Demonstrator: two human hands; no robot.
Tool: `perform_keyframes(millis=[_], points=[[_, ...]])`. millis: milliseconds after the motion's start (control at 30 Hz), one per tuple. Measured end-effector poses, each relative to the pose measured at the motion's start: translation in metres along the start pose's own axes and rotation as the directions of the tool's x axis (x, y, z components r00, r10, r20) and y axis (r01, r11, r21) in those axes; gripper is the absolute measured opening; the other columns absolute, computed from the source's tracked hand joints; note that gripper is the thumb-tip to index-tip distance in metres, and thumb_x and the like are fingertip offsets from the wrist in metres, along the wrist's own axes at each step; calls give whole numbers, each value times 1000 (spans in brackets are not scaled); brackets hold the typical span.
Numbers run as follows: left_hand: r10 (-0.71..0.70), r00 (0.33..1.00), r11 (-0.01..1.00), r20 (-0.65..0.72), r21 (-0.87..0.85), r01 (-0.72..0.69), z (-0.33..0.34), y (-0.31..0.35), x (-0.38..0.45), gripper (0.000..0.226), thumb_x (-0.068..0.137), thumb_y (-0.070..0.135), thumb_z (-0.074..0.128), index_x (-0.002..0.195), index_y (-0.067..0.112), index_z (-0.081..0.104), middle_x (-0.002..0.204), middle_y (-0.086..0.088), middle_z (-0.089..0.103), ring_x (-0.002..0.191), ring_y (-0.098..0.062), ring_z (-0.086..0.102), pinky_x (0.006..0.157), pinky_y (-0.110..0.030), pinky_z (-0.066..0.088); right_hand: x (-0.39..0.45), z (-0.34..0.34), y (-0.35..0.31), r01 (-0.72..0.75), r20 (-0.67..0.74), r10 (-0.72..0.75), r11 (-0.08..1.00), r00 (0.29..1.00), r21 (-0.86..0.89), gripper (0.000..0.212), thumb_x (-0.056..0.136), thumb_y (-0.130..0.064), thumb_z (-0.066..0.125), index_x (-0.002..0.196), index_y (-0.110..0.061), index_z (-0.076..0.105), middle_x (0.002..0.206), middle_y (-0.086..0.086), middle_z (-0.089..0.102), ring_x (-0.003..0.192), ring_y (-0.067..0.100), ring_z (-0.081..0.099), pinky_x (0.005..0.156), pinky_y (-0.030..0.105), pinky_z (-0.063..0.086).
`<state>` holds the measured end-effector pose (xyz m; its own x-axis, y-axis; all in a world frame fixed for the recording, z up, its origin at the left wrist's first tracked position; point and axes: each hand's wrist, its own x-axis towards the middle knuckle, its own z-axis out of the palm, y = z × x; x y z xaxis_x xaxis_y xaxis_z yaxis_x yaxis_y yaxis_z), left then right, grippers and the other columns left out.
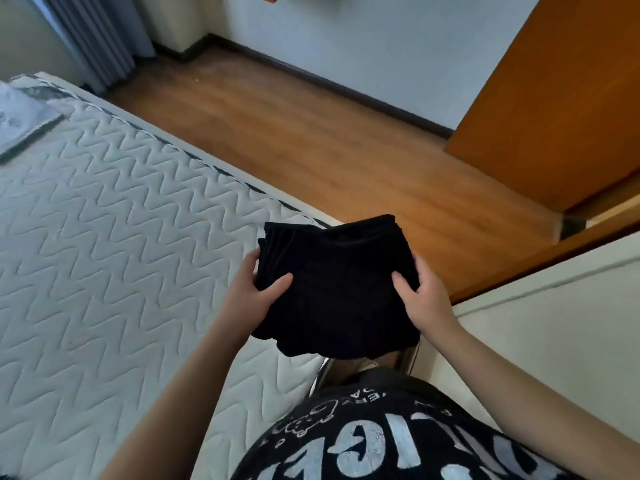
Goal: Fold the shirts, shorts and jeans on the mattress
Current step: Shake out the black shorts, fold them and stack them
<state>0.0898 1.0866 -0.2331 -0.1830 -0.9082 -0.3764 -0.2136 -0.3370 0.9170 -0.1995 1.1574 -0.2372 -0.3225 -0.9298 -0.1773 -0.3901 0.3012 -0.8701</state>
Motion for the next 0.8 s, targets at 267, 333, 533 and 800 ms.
perform_keyframes(millis=[267, 333, 533, 800], points=[[75, 991, 992, 109, 94, -85, 77, 52, 67, 64, 70, 52, 76, 126, 52, 47, 105, 10, 73, 94, -10, 72, 82, -40, 60, 50, -57, 29, -69, -151, 80, 995, 985, 75, 46, 98, -38, 53, 142, -41, 40, 116, -38, 54, 105, -22, 50, 83, 7, 43], [79, 991, 985, 110, 142, -94, 99, 62, 88, 68, 71, 53, 75, 131, 48, 44, 108, 10, 71, 96, -8, 70, 84, -41, 60, 75, -65, 39, -78, -135, 90, 993, 987, 91, 48, 98, -39, 52, 144, -41, 38, 118, -38, 52, 104, -21, 51, 86, 13, 46], [61, 996, 984, 60, 161, -70, 141, 93, 135, 58, 75, 49, 75, 125, 54, 47, 111, 13, 70, 99, -6, 69, 84, -38, 60, 159, -94, 49, -127, -60, 137, 982, 989, 141, 49, 98, -42, 53, 145, -39, 39, 129, -22, 56, 115, 2, 56, 94, 32, 52], [41, 997, 997, -59, 74, -36, 141, 100, 179, 54, 71, 49, 75, 118, 57, 49, 99, 11, 75, 89, -9, 73, 70, -29, 61, 211, -101, 41, -121, -7, 123, 979, 992, 162, 44, 98, -42, 53, 140, -43, 43, 128, -26, 56, 116, -2, 56, 92, 28, 51]])
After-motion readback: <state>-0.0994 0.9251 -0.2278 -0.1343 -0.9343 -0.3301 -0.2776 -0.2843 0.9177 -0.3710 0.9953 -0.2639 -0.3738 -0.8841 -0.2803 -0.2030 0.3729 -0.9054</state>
